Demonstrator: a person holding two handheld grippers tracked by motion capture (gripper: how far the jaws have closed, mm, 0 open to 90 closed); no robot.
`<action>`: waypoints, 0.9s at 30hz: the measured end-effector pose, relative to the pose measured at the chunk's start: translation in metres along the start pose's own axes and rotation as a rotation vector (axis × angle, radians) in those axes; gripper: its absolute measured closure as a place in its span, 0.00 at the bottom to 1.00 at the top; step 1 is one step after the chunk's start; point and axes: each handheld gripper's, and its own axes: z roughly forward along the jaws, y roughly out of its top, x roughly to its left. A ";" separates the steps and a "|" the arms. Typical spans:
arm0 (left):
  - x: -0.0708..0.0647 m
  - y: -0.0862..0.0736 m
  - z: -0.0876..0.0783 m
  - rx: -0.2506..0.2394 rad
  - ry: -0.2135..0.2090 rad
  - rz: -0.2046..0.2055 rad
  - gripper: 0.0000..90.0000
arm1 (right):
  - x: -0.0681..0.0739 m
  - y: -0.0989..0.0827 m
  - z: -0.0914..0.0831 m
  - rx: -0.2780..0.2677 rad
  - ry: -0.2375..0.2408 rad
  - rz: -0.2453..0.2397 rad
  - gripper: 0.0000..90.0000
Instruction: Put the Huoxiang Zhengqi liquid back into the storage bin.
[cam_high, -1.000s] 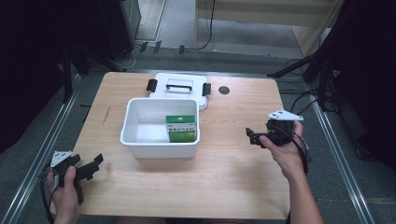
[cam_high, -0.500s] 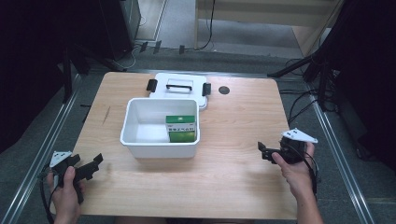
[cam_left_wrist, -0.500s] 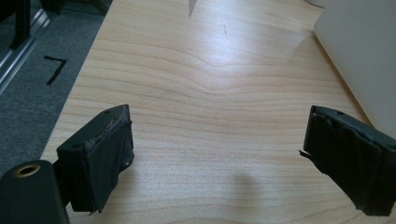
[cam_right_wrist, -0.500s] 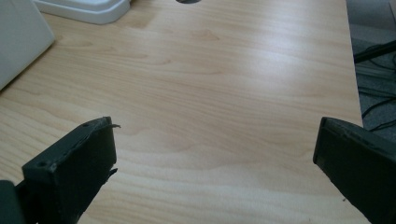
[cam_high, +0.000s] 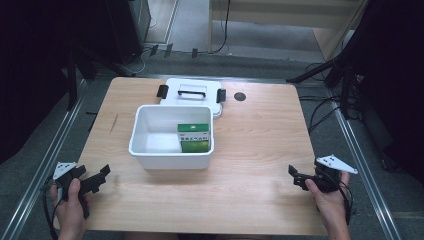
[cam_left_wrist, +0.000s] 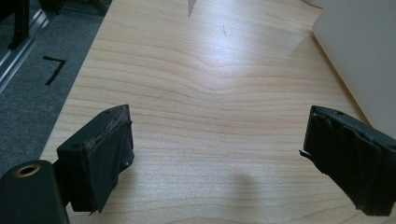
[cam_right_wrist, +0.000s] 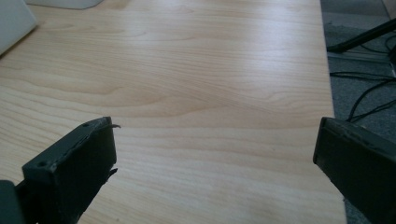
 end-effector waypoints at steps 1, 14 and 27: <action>0.000 0.000 0.000 0.000 0.000 0.000 0.10 | -0.004 -0.005 -0.004 -0.009 -0.012 0.009 0.00; 0.000 0.000 -0.001 -0.004 -0.002 0.002 0.10 | -0.029 -0.032 -0.027 -0.057 -0.050 0.062 0.00; 0.003 -0.001 -0.002 -0.018 -0.007 -0.036 0.10 | -0.036 -0.055 -0.040 -0.090 -0.039 0.077 0.00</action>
